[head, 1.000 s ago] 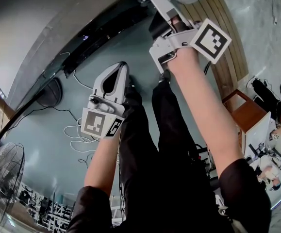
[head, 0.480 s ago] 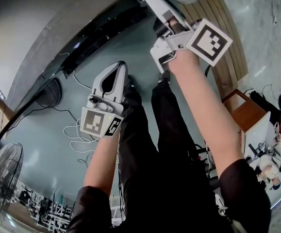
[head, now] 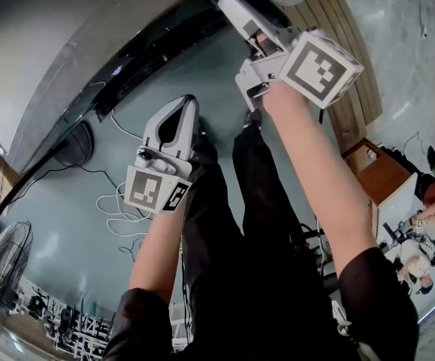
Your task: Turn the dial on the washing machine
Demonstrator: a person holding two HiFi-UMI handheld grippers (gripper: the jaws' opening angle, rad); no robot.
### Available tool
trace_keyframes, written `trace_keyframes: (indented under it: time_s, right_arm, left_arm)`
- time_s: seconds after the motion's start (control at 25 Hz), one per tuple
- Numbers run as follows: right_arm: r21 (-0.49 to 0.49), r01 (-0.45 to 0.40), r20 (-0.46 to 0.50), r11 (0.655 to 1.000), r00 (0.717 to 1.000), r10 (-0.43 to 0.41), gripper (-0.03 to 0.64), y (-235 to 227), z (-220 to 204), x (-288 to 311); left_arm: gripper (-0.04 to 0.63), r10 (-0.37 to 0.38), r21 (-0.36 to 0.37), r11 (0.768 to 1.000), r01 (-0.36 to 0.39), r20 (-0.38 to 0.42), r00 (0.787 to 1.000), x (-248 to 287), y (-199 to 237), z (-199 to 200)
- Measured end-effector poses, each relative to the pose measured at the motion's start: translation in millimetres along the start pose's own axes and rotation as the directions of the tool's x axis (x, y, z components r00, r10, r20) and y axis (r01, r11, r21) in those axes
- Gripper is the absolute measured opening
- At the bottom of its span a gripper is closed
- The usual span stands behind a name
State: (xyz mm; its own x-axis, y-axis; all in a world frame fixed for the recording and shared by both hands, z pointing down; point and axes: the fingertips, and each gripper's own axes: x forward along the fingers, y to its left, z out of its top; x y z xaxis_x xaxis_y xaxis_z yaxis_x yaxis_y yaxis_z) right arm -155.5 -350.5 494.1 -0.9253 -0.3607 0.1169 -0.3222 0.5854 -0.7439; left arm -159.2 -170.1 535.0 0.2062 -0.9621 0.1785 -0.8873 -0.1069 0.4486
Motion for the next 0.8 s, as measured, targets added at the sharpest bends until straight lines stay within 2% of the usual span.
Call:
trace_keyframes:
  time_s: [0.12, 0.28, 0.8]
  right_arm:
    - [-0.052, 0.019, -0.012, 0.998, 1.000, -0.020, 0.293, 0, -1, 0]
    - [-0.100, 0.108, -0.028, 0.989, 0.993, -0.112, 0.293, -11, -4, -7]
    - [-0.312, 0.133, -0.047, 0.941, 0.987, -0.155, 0.293, -8, -6, -7]
  left_arm:
    - [0.014, -0.001, 0.002, 1.000, 0.001, -0.001, 1.000, 0, 1, 0]
    - [0.014, 0.002, 0.003, 1.000, -0.002, -0.002, 1.000, -2, 2, -1]
    - [0.014, 0.005, 0.005, 1.000, -0.005, -0.001, 1.000, -3, 3, 1]
